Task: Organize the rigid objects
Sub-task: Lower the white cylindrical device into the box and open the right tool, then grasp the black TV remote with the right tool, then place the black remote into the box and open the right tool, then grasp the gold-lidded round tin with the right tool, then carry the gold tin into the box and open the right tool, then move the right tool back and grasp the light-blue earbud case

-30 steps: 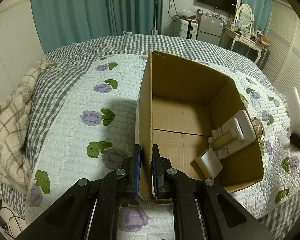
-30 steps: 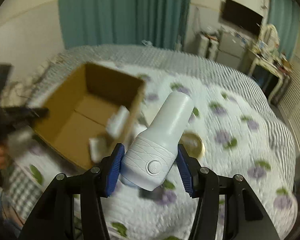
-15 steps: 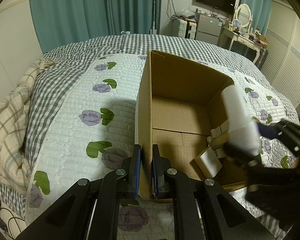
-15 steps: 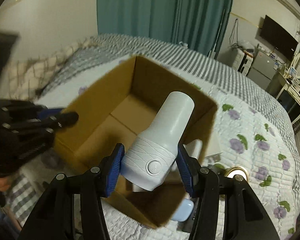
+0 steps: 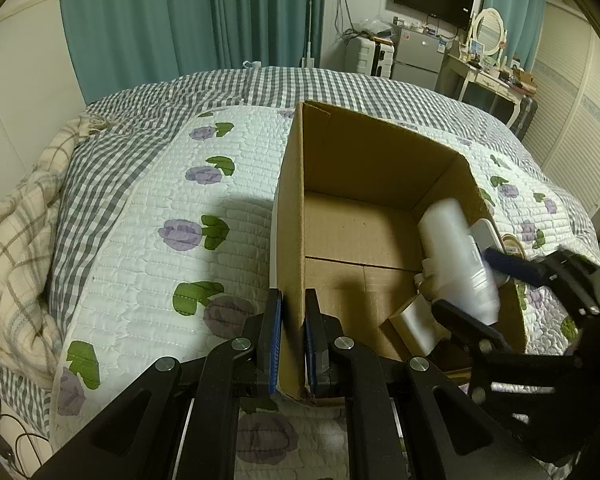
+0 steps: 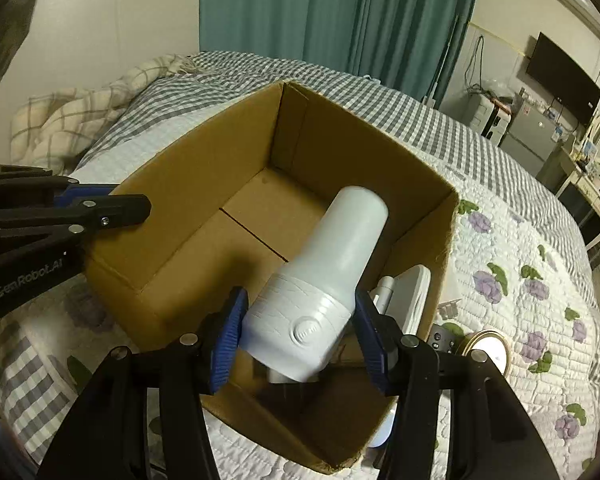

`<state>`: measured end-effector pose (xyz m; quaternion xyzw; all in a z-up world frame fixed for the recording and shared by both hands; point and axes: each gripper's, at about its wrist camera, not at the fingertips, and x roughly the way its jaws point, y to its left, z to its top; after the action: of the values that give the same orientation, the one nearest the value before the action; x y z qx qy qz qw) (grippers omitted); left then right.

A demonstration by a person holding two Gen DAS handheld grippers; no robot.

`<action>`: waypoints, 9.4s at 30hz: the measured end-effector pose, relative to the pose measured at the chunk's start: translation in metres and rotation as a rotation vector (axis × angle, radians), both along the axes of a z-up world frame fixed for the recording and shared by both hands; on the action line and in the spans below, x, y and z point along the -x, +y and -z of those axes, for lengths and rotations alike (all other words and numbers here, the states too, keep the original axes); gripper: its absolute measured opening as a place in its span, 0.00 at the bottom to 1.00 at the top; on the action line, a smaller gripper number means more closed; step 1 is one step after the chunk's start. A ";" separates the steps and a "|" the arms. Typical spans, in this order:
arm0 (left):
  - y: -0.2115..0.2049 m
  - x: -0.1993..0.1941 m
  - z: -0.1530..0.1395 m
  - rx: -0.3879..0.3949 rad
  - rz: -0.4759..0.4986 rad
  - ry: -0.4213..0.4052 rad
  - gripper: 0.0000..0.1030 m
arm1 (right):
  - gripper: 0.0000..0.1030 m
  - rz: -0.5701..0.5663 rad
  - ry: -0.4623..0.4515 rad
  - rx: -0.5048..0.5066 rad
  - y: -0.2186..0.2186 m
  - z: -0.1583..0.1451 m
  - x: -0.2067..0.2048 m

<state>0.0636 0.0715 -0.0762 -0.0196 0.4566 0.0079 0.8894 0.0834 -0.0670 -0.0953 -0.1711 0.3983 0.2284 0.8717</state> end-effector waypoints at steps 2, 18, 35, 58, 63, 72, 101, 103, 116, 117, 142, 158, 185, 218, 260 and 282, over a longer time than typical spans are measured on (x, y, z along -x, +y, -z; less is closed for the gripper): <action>0.000 0.000 0.000 0.001 0.000 0.003 0.09 | 0.72 0.013 -0.038 0.011 -0.002 -0.006 0.004; -0.006 0.005 -0.002 -0.028 0.004 0.013 0.09 | 0.74 0.224 -0.195 -0.037 -0.107 -0.078 0.021; -0.009 0.007 -0.003 -0.034 0.006 0.027 0.09 | 0.74 0.345 0.094 -0.039 -0.163 0.034 0.010; -0.008 0.013 -0.015 -0.038 0.012 0.026 0.09 | 0.52 0.388 0.250 -0.080 -0.155 0.088 -0.018; -0.008 0.013 -0.013 -0.031 0.011 0.030 0.09 | 0.42 0.380 0.251 -0.092 -0.148 0.095 -0.028; -0.009 0.012 -0.012 -0.029 0.008 0.018 0.09 | 0.25 0.369 0.205 -0.096 -0.143 0.092 -0.022; -0.008 0.008 -0.009 -0.021 0.008 0.014 0.09 | 0.19 0.112 -0.061 -0.253 -0.074 -0.062 -0.002; -0.008 0.008 -0.009 -0.017 0.008 0.013 0.09 | 0.19 0.086 -0.029 -0.253 -0.058 -0.052 -0.003; -0.010 0.009 -0.010 -0.013 0.012 0.008 0.09 | 0.19 0.026 0.099 -0.155 -0.004 0.019 -0.006; -0.010 0.009 -0.009 -0.011 0.011 0.008 0.09 | 0.19 0.028 0.099 -0.159 -0.005 0.020 -0.006; -0.009 0.007 -0.013 -0.027 0.006 0.006 0.09 | 0.77 0.301 -0.151 -0.124 -0.151 -0.076 0.007; -0.010 0.007 -0.011 -0.042 0.004 0.011 0.09 | 0.78 0.439 0.026 -0.014 -0.204 0.022 -0.033; -0.013 0.008 -0.008 -0.046 -0.003 0.024 0.09 | 0.87 0.434 0.196 -0.054 -0.185 0.082 -0.085; -0.013 0.008 -0.006 -0.040 -0.004 0.028 0.09 | 0.75 0.357 -0.028 -0.042 -0.173 -0.015 -0.028; -0.013 0.003 -0.007 -0.032 -0.001 0.031 0.09 | 0.91 0.053 -0.079 -0.004 -0.010 -0.016 -0.039; -0.013 0.003 -0.005 -0.048 -0.007 0.034 0.09 | 0.92 0.264 -0.136 -0.027 -0.152 -0.051 0.001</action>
<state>0.0602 0.0589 -0.0715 0.0004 0.4713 0.0222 0.8817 0.0820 -0.2188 -0.0446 -0.1205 0.3542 0.1048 0.9214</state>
